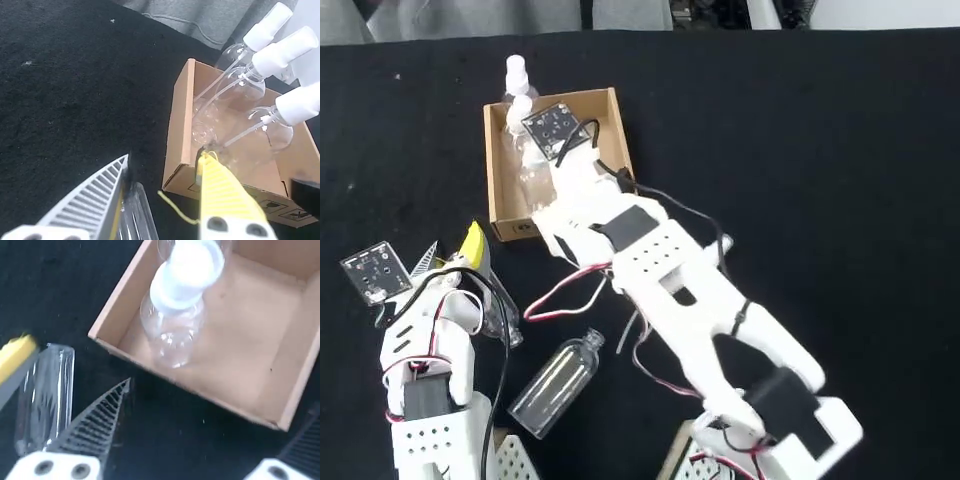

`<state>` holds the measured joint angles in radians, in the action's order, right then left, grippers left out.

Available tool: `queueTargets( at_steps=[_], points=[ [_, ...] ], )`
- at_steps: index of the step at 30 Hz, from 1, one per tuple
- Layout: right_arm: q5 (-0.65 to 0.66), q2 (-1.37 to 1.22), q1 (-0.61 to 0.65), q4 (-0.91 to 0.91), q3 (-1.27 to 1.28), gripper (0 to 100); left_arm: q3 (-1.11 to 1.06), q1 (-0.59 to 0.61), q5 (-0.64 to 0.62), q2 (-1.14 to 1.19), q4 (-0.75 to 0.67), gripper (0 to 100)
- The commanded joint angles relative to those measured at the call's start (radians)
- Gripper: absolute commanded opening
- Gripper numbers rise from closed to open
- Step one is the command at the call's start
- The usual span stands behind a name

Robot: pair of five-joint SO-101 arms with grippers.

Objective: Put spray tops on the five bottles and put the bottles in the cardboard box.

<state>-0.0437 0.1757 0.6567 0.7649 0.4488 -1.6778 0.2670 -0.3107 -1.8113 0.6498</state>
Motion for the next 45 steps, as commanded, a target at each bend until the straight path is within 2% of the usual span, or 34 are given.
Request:
queueTargets(
  at_steps=[1, 8, 19, 31, 36, 41, 45],
  points=[
    [0.008, 0.105, 0.012, 0.074, -0.059, 44.5, -0.024, 0.010, 0.008, 0.000, 0.003, 21],
    [0.006, 0.122, 0.012, 0.155, -0.062, 44.5, -0.024, 0.010, 0.008, 0.000, 0.003, 21],
    [0.002, 0.168, 0.015, 0.405, -0.061, 44.5, -0.024, 0.010, 0.008, 0.000, 0.002, 21],
    [-0.245, 0.248, 0.029, 0.583, -0.059, 44.9, -0.024, 0.010, 0.008, 0.000, 0.002, 21],
    [-0.413, 0.252, 0.133, 0.592, -0.018, 44.9, -0.024, 0.012, 0.008, -0.002, 0.002, 21],
    [-0.628, 0.252, 0.262, 0.591, 0.041, 44.9, -0.024, 0.073, 0.005, -0.008, -0.006, 21],
    [-0.783, 0.251, 0.319, 0.591, 0.050, 44.9, -0.024, 0.077, 0.006, -0.008, -0.006, 21]
  ],
)
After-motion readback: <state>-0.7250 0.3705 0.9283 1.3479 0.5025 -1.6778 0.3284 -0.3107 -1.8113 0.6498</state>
